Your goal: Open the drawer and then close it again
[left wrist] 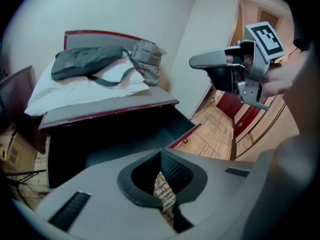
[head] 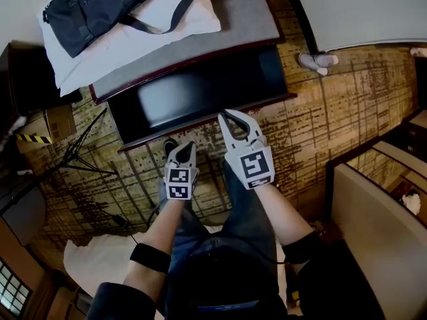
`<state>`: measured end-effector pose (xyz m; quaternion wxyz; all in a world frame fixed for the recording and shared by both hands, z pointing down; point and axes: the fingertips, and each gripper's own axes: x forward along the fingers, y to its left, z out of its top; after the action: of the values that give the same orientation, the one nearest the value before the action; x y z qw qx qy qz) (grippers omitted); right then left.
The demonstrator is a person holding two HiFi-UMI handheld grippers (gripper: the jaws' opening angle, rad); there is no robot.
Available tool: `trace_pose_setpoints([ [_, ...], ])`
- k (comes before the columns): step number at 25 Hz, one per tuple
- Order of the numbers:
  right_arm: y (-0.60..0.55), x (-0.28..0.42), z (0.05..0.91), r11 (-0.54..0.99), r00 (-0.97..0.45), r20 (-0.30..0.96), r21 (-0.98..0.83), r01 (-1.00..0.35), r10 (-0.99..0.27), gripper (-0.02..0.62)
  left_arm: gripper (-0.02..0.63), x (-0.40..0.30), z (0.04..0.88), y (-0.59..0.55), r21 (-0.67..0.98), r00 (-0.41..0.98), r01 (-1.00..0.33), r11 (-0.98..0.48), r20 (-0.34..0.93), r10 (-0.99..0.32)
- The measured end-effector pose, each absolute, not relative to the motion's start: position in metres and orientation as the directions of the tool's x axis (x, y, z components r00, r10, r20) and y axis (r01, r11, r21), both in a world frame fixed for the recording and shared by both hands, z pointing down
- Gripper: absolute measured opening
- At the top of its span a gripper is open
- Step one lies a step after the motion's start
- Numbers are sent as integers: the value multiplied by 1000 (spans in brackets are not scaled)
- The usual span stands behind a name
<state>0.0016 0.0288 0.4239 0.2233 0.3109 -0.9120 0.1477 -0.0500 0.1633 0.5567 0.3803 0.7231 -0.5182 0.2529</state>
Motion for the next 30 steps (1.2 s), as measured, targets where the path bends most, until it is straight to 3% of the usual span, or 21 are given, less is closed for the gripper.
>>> trace_pose_setpoints([
  [16,70,-22,608,759,-694,578,-185,-624,-429,23,5,-37,743,188,332,304,-943,-22,833,-463],
  [30,78,-18,673,741,-651,630,-172,-649,-423,23,5,-45,789,184,313,257,-948,59,860,-441],
])
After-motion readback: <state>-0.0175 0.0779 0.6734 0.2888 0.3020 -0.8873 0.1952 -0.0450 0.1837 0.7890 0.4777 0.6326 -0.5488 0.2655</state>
